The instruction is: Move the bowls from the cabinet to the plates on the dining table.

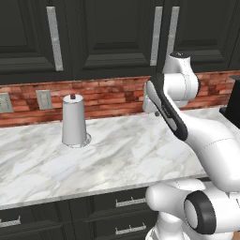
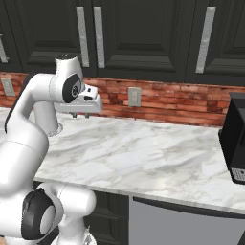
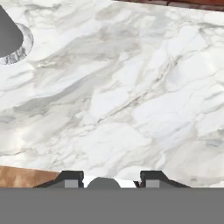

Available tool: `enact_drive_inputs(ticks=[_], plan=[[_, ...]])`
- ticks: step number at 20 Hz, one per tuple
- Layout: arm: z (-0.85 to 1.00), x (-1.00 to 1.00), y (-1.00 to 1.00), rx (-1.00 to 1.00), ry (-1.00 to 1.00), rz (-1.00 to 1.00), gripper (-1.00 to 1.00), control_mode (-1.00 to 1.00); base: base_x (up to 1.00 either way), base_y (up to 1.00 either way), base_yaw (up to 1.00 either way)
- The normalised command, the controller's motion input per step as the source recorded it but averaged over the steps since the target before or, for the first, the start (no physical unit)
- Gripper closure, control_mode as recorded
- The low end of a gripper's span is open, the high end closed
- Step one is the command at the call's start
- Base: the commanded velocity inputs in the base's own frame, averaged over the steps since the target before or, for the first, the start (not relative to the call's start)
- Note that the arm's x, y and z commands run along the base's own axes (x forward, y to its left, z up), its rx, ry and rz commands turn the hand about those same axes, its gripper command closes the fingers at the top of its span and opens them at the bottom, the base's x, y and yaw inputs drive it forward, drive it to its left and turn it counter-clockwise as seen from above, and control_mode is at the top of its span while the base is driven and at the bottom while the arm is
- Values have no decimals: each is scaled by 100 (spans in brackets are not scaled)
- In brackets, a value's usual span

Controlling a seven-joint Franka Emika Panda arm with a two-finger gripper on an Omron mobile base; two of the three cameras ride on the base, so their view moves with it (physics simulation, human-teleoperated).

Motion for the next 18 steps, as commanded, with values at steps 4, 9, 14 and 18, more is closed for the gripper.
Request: enact_drive_inputs(ticks=[4,9,14,18], plan=[[1,-7,3,-1,-3,0,-100,-100,0,0,0],[12,-9,1,-2,-9,0,-100,-100,0,0,0],[25,-8,-1,0,-7,0,-100,-100,0,0,0],[31,-9,-4,0,-6,0,-100,-100,0,0,0]])
